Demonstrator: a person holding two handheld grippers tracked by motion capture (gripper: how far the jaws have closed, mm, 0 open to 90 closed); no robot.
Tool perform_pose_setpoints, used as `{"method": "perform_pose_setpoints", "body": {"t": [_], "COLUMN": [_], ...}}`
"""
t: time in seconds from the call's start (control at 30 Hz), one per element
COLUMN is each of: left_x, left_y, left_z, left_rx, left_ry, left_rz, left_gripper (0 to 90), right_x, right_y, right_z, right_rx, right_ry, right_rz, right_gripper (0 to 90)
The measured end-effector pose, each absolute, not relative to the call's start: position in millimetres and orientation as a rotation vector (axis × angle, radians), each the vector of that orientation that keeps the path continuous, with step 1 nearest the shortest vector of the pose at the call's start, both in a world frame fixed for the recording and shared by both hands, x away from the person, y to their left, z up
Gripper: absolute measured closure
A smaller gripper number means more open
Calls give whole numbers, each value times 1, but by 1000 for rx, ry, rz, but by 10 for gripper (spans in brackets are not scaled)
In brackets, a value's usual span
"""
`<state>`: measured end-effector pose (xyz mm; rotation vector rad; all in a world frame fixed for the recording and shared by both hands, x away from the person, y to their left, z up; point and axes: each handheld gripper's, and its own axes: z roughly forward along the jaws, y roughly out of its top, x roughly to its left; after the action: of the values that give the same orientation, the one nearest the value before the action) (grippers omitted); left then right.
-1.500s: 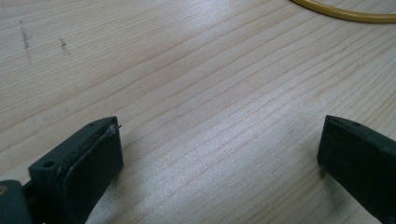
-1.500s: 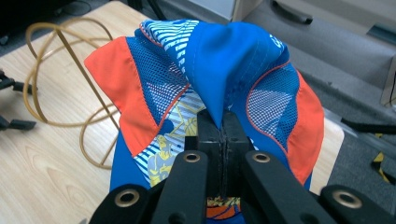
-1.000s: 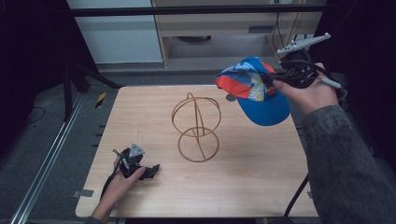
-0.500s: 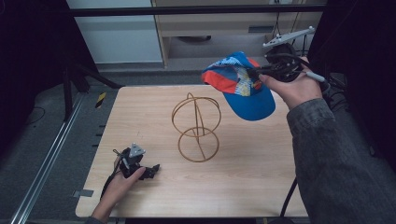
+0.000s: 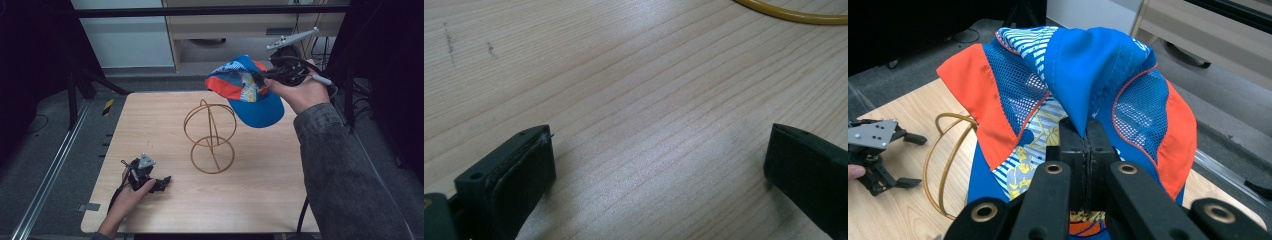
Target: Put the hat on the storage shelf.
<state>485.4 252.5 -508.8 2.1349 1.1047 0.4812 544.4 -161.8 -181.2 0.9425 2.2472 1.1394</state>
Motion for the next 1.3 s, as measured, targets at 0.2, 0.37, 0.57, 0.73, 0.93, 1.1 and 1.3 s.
{"method": "perform_pose_setpoints", "body": {"t": [0.2,0.37,0.57,0.73,0.93,1.1,1.3], "left_x": [485,485,485,485,485,485,485], "left_y": [252,252,252,252,252,252,252], "left_z": [-509,-509,-509,-509,-509,-509,-509], "left_rx": [2135,2138,2138,2138,2139,2138,2138], "left_ry": [1104,1101,1101,1100,1097,1098,1098], "left_rz": [481,480,481,478,478,478,478], "left_gripper": [0,0,0,0,0,0,0], "right_x": [550,553,559,564,569,576,581], "right_y": [-148,-130,-105,-87,-76,-64,-56], "right_z": [-186,-193,-200,-202,-205,-214,-220], "right_rx": [936,912,880,858,856,867,867], "right_ry": [2264,2297,2334,2363,2389,2422,2442], "right_rz": [1148,1160,1144,1133,1110,1063,1044], "right_gripper": [897,896,896,896,896,895,895]}}
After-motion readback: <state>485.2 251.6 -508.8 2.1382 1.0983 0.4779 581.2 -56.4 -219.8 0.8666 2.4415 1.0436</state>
